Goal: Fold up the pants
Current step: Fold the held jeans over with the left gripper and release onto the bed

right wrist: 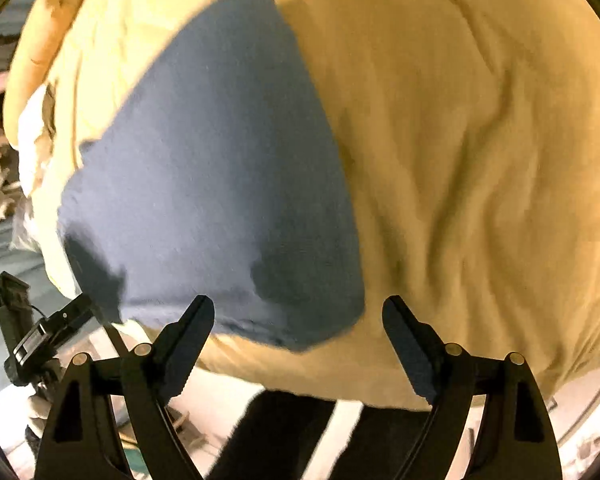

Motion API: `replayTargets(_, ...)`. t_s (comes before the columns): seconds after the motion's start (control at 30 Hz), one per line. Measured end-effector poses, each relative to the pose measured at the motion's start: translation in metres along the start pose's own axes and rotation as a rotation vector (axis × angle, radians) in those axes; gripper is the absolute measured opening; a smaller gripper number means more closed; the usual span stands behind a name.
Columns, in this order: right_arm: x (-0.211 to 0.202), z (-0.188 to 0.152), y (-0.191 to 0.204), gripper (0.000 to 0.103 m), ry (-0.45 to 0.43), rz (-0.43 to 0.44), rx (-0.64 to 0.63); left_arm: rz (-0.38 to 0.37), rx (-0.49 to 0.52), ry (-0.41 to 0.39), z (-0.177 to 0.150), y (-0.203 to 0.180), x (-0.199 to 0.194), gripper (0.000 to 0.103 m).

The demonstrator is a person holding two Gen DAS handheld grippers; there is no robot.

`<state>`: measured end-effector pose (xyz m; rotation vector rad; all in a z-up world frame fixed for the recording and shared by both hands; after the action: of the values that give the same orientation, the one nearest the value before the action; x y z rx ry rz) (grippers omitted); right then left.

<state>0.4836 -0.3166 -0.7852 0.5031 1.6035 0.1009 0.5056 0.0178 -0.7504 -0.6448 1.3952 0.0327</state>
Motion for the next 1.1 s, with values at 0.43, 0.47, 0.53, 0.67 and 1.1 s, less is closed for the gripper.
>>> replayTargets(0.43,0.016,0.059,-0.001,0.088,-0.049,-0.066,-0.035,0.158,0.283,-0.227,0.043,-0.046,0.006,0.012)
replayTargets(0.47,0.014,0.059,-0.005,0.088,-0.049,-0.064,-0.031,0.169,0.28,-0.227,0.041,-0.047,0.012,0.012)
replayTargets(0.53,0.014,0.057,-0.009,0.088,-0.048,-0.064,-0.027,0.209,0.254,-0.21,0.029,-0.026,0.022,0.014)
replayTargets(0.67,0.02,0.054,-0.01,0.088,-0.033,-0.073,-0.025,0.208,0.229,-0.174,0.035,-0.02,0.047,0.019)
replayTargets(1.1,-0.036,0.067,0.045,0.089,-0.24,-0.118,-0.149,-0.011,-0.439,-0.48,0.019,0.143,-0.086,0.1)
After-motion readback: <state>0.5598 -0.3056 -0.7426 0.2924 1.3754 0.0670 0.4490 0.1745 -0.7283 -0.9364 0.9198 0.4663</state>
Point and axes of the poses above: each gripper's, at about its wrist camera, not at the fingertips, and x roughly the way its jaws point, y to its left, z to its top, the point moved 8 cm from there along x, roughly the way its jaws point, and after that the axes turned 11 degrees about -y, right-handed, at the moved point
